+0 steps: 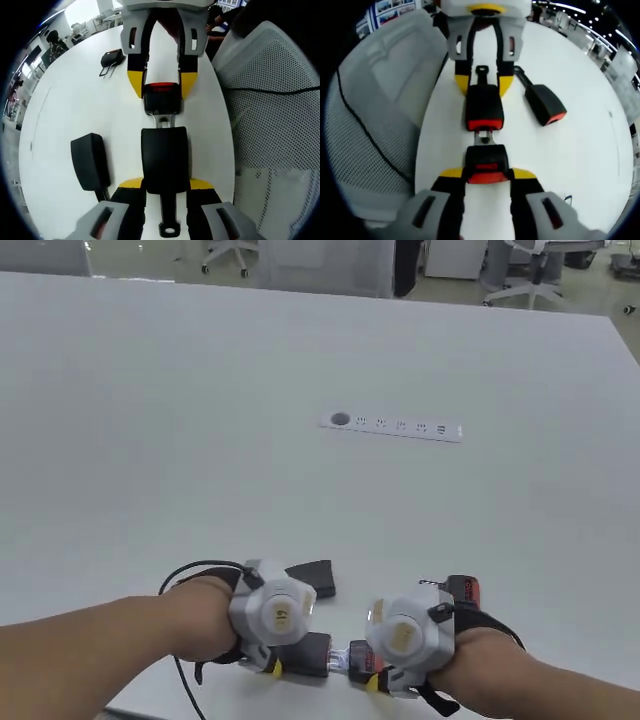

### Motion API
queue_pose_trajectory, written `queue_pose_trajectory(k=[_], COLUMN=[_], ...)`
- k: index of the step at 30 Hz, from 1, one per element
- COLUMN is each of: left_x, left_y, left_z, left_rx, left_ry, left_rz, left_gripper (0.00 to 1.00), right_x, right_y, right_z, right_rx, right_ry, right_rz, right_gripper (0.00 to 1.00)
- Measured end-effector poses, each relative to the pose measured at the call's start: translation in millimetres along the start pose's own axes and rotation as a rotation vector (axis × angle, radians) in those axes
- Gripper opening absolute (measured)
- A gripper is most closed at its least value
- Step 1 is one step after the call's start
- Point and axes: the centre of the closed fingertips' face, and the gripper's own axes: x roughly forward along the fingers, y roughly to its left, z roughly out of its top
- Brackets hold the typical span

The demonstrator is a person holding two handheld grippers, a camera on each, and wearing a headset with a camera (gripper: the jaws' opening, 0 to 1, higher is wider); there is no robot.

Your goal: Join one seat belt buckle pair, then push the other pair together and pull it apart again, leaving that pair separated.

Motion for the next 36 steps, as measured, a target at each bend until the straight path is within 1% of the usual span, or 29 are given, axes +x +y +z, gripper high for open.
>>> queue_pose_trajectory(k=[1, 3, 5, 10, 12, 20, 24, 28, 29, 35, 36], left_x=[0.1, 1.0, 1.7, 2.8, 2.5, 2.5, 2.4, 1.3, 1.1, 0.1, 0.4], left_y=[0.2, 0.9, 1.4, 1.3, 1.3, 0.7, 0.7, -0.1, -0.2, -1.1, -1.5], left_z=[-0.1, -0.6, -1.1, -1.0, -1.0, -1.4, -1.5, -1.5, -1.4, -1.1, -0.8], left_rx=[0.0, -0.002, -0.005, 0.004, 0.001, -0.028, -0.025, -0.026, -0.026, -0.022, -0.023], left_ry=[-0.001, -0.002, 0.001, 0.024, 0.027, 0.01, 0.006, 0.005, 0.005, 0.014, 0.012], left_rz=[0.0, 0.0, 0.0, 0.001, -0.001, 0.005, 0.003, 0.006, 0.006, 0.004, 0.004], left_gripper=[0.32, 0.31, 0.31, 0.31, 0.3, 0.3, 0.29, 0.29, 0.29, 0.29, 0.29], right_x=[-0.5, -0.6, -0.2, -1.2, -0.8, 0.5, 1.4, 4.8, 5.8, 6.4, 4.8], right_y=[0.1, -0.8, -0.7, -0.5, -1.3, -0.8, -0.2, 1.7, 1.5, 0.5, -4.4], right_z=[-0.2, -0.3, -0.2, 1.7, 2.4, 5.0, 8.7, 18.1, 19.0, 20.0, 9.2], right_rx=[-0.004, 0.019, 0.02, 0.018, 0.019, 0.036, 0.033, 0.039, 0.03, 0.037, 0.062], right_ry=[-0.002, -0.007, -0.007, -0.016, -0.017, -0.011, -0.013, -0.031, -0.027, -0.028, 0.047], right_rz=[0.003, 0.01, 0.011, 0.012, 0.009, 0.015, 0.017, 0.016, 0.012, 0.017, -0.022], right_gripper=[0.34, 0.33, 0.33, 0.32, 0.32, 0.31, 0.31, 0.3, 0.3, 0.3, 0.3])
